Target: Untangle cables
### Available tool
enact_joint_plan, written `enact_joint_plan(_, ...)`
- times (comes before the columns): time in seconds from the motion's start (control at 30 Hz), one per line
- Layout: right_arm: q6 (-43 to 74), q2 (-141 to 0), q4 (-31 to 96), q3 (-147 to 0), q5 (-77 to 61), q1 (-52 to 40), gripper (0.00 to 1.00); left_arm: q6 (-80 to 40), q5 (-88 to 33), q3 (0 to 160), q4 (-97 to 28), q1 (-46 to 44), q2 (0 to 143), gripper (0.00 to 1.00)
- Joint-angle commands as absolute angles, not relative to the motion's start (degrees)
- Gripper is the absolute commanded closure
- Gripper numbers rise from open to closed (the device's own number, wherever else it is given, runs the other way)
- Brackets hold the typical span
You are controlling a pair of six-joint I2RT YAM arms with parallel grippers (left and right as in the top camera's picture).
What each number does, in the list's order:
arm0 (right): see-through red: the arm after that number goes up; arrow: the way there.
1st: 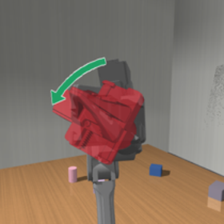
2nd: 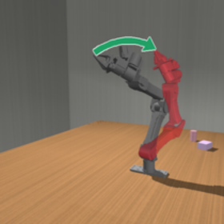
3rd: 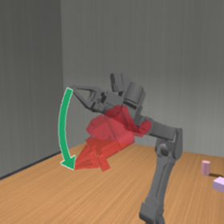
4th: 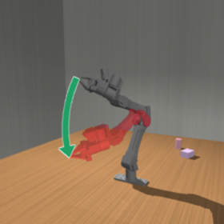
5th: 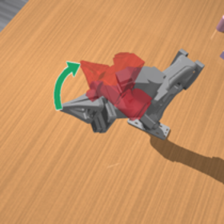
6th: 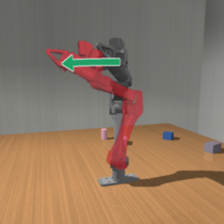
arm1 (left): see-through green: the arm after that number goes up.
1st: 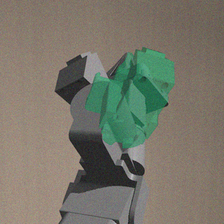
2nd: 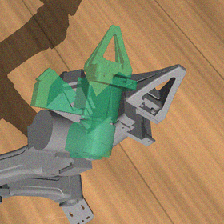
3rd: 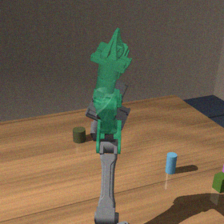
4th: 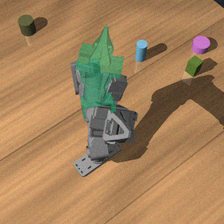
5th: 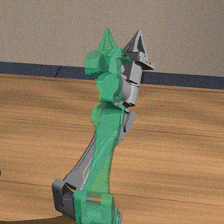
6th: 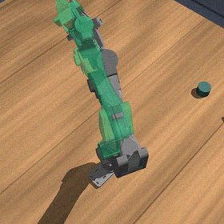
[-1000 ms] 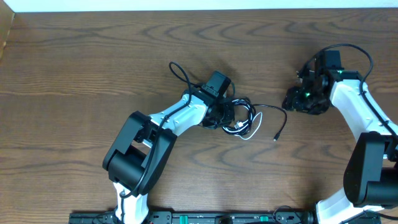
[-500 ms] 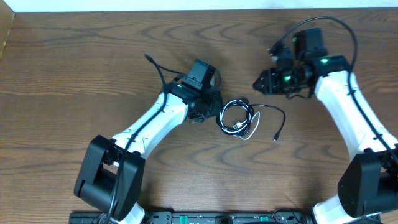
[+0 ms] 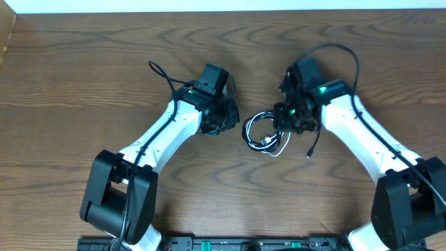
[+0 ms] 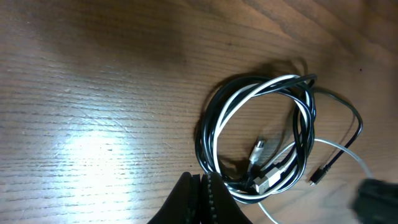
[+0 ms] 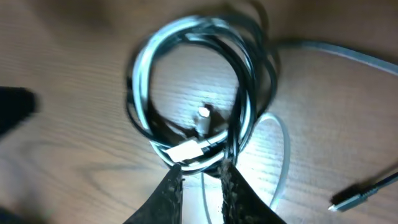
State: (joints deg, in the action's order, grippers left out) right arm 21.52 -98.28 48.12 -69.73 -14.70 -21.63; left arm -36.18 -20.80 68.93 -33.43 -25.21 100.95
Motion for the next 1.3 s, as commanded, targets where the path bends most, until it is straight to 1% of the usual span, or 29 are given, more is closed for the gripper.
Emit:
enact_joint_plan(0.0, 25.3, -98.6, 47.0, -66.7, -11.2, -22.5, 0.84, -36.5, -20.3, 69.5, -33.8, -25.1, 101.0, 0.92)
enact_joint_plan(0.2, 25.8, -98.6, 42.3, -61.6, -11.3, -22.7, 0.89, -36.5, -20.3, 69.5, -33.8, -25.1, 101.1, 0.92)
enact_joint_plan(0.33, 26.1, -98.6, 38.7, -58.8, -12.4, -22.7, 0.89, -36.5, -20.3, 69.5, -33.8, -25.1, 101.1, 0.92)
enact_joint_plan(0.37, 26.1, -98.6, 38.1, -58.3, -12.6, -22.7, 0.89, -36.5, -20.3, 69.5, -33.8, -25.1, 101.1, 0.94)
enact_joint_plan(0.4, 26.1, -98.6, 37.5, -57.9, -12.6, -22.7, 0.89, -36.5, -20.3, 69.5, -33.8, -25.1, 101.1, 0.92)
enact_joint_plan(0.6, 26.1, -98.6, 33.5, -56.1, -12.6, -23.6, 0.89, -36.5, -20.3, 69.5, -33.8, -25.1, 101.1, 0.92)
enact_joint_plan(0.87, 26.1, -100.3, 29.8, -55.0, -12.6, -24.2, 0.86, -36.5, -20.3, 69.5, -33.8, -25.1, 101.1, 0.92)
enact_joint_plan(1.07, 26.0, -102.2, 29.1, -55.0, -14.1, -23.7, 0.98, -36.5, -20.3, 69.5, -33.8, -25.1, 101.1, 0.92)
enact_joint_plan(1.27, 21.6, -100.4, 30.4, -56.2, -14.1, -23.4, 0.99, -36.5, -20.4, 69.5, -33.8, -25.3, 101.1, 0.92)
